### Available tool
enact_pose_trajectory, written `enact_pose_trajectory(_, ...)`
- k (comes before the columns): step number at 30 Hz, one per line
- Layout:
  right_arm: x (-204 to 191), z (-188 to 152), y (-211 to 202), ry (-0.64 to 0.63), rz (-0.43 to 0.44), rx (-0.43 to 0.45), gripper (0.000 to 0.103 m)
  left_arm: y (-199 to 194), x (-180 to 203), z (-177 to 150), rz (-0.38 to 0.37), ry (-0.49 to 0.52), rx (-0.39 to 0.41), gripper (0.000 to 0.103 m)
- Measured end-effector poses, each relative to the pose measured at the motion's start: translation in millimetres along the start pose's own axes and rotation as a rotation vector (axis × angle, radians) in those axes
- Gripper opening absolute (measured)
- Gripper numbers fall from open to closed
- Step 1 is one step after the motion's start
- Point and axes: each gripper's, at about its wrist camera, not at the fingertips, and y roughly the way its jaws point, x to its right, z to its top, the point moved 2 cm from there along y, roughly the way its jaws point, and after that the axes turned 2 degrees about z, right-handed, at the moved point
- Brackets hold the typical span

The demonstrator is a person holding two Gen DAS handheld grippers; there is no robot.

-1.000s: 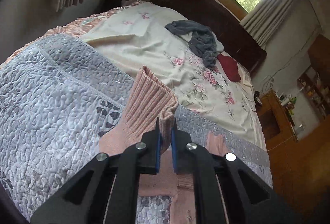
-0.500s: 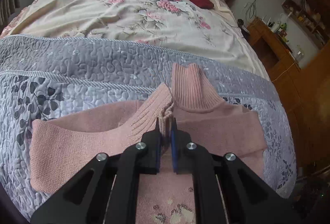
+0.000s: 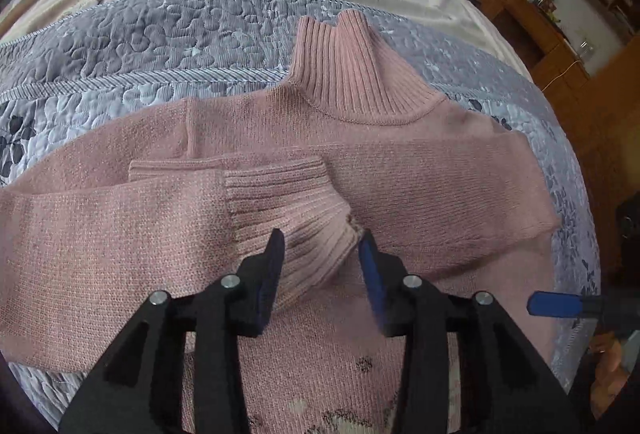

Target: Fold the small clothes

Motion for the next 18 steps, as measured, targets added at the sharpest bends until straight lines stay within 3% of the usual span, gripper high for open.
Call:
enact_pose_trajectory(2, 2.6, 20.0, 18.3, 0.055, 0.087, -0.039, 0.079, -14.2, -9.9, -12.5, -0.085, -0.084, 0.036, 0.060)
enact_pose_trajectory(4, 6.3, 39.0, 42.5, 0.098, 0.129, -0.079, 0.073, -24.9, -21.0, -31.8, -0.140, -0.167, 0.048, 0.063)
enact_pose_trajectory(5, 7.6, 46.4, 56.1, 0.102, 0.121, -0.100, 0.065, -29.2, -25.0, -43.9, -0.158, -0.198, 0.049, 0.063)
enact_pose_trajectory(8, 12.6, 60.2, 95.9, 0.091, 0.048, -0.159, 0.055, -47.7, -33.7, -81.7, -0.208, -0.267, 0.068, 0.063)
enact_pose_trajectory(11, 12.7, 60.4, 123.9, 0.044, -0.042, -0.197, 0.053, -63.0, -36.5, -113.3, -0.227, -0.297, 0.085, 0.064)
enact_pose_trajectory(15, 4.4, 60.8, 138.2, 0.031, -0.046, -0.205, 0.052, -69.2, -44.0, -139.5, -0.271, -0.371, 0.084, 0.066)
enact_pose_trajectory(18, -4.6, 60.9, 144.7, -0.006, -0.077, -0.203, 0.034, -66.7, -49.8, -151.3, -0.272, -0.410, 0.072, 0.066)
